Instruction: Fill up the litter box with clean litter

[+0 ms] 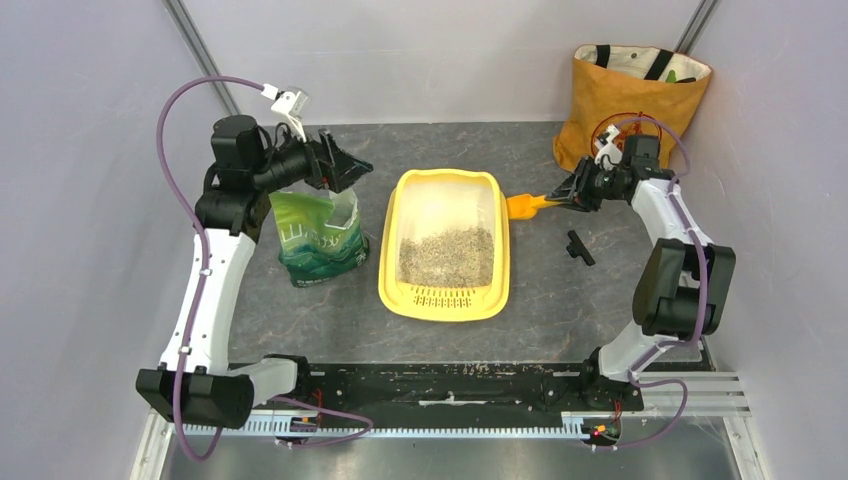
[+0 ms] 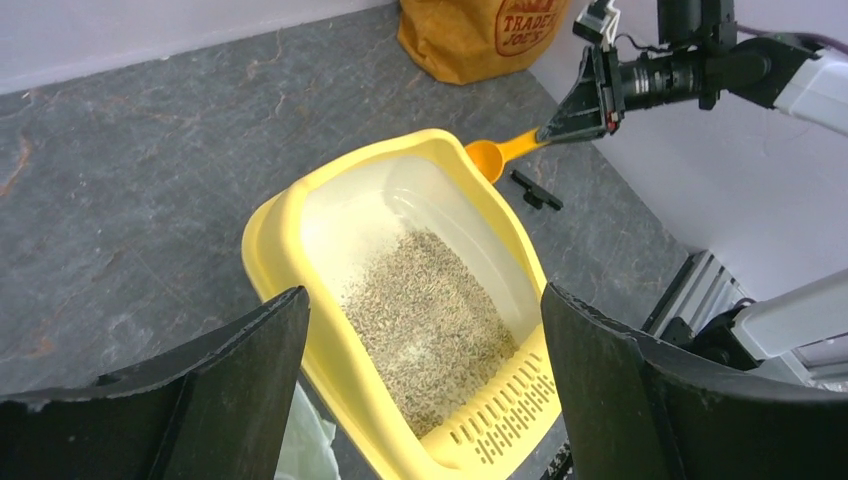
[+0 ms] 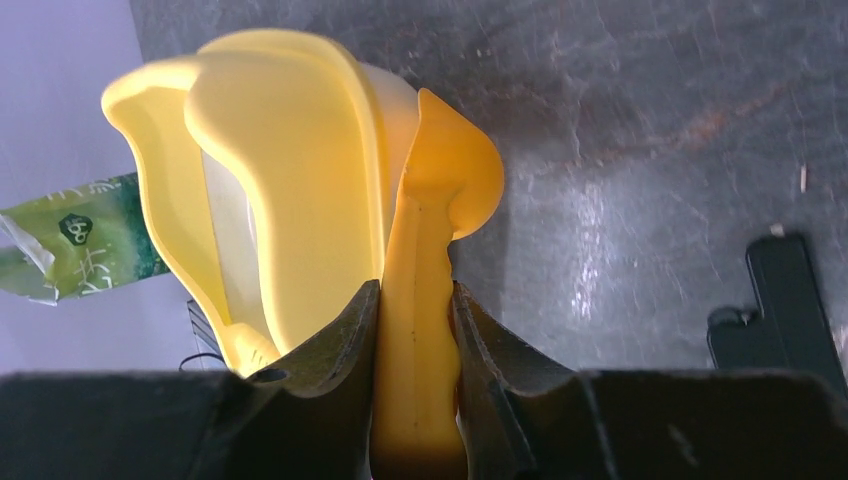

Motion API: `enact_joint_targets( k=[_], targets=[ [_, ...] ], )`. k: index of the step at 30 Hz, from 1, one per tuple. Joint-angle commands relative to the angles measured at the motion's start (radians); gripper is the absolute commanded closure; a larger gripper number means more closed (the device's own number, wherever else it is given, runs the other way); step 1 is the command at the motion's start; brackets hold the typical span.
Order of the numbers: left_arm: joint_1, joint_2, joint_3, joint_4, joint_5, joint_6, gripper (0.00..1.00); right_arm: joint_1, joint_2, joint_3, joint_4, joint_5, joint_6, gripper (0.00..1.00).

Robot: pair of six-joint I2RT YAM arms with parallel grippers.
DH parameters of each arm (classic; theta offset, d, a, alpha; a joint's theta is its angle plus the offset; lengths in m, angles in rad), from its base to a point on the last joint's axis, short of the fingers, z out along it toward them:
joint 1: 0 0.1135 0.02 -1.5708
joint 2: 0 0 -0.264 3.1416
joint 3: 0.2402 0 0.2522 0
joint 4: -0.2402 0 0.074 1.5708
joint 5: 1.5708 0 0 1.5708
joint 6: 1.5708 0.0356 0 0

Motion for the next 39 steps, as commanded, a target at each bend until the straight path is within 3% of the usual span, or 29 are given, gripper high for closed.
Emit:
enact_joint_targets(
  k=[1, 6, 10, 14, 18, 23, 32, 36, 39],
  targets=[
    [0.023, -0.006, 0.103, -0.150, -0.031, 0.140, 0.08, 0.013, 0.041, 0.113, 0.102, -0.021, 0.030, 1.00],
    [0.229, 0.058, 0.293, -0.450, 0.098, 0.390, 0.08, -0.055, 0.052, 0.298, 0.019, 0.071, -0.065, 1.00],
    [0.316, 0.057, 0.354, -0.700, 0.115, 0.751, 0.09, -0.068, 0.023, 0.479, -0.051, 0.069, -0.095, 1.00],
    [0.493, 0.049, 0.358, -0.867, 0.214, 1.046, 0.11, 0.008, -0.027, 0.555, -0.044, -0.018, -0.004, 1.00],
    [0.699, 0.148, 0.382, -1.212, 0.349, 1.433, 0.13, 0.151, -0.071, 0.564, 0.006, -0.075, 0.063, 1.00],
    [0.760, 0.118, 0.170, -1.206, 0.322, 1.663, 0.12, 0.318, -0.074, 0.574, 0.055, -0.130, 0.143, 1.00],
    [0.789, 0.184, -0.051, -0.992, 0.455, 1.747, 0.11, 0.524, 0.010, 0.708, -0.003, -0.131, 0.187, 1.00],
    [0.786, 0.234, -0.096, -1.104, 0.529, 2.025, 0.11, 0.596, 0.063, 0.771, -0.060, -0.118, 0.191, 1.00],
    [0.784, 0.294, -0.100, -1.125, 0.556, 2.085, 0.11, 0.641, 0.094, 0.799, -0.098, -0.113, 0.174, 1.00]
  ],
)
